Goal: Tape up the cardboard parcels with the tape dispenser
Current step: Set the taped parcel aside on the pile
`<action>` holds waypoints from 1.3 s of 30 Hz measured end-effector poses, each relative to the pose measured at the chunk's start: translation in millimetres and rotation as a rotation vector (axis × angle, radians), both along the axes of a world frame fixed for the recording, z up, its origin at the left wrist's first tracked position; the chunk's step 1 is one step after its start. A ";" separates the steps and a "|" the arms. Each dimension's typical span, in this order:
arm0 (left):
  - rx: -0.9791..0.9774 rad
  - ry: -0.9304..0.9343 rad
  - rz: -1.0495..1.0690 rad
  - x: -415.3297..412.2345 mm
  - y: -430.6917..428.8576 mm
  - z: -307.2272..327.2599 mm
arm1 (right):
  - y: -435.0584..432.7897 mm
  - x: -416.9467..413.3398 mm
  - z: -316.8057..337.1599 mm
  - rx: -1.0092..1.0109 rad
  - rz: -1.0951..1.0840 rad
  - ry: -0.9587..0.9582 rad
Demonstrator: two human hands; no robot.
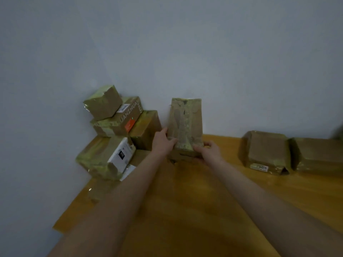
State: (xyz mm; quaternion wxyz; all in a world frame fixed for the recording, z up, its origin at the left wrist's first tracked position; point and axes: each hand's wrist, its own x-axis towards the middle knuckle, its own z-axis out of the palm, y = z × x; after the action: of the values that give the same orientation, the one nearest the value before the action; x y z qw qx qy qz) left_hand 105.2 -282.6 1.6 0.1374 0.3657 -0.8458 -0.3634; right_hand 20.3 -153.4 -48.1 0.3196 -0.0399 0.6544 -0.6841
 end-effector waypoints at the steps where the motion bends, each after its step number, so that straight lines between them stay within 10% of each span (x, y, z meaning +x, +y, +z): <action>1: -0.004 -0.014 -0.016 -1.2 -18.2 -2.2 | -18.6 2.1 -1.6 0.008 -0.028 -0.013; 19: -0.166 -0.126 -0.121 -3.4 -120.8 -20.8 | -147.8 27.3 -15.3 0.270 0.199 0.013; 28: -0.111 -0.149 -0.339 -76.1 -19.5 -46.3 | 1.4 -32.2 -9.6 0.654 -0.166 0.297; 39: 0.146 -0.198 -0.370 -164.2 158.9 -100.4 | 189.0 -123.0 -47.5 0.751 -0.303 0.214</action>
State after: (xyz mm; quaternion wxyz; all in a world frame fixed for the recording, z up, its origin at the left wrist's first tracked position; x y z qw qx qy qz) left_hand -59.0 -123.8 -98.8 -0.0424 0.2469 -0.8793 -0.4050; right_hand -102.6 35.7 -95.6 0.1379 0.1051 0.8865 -0.4291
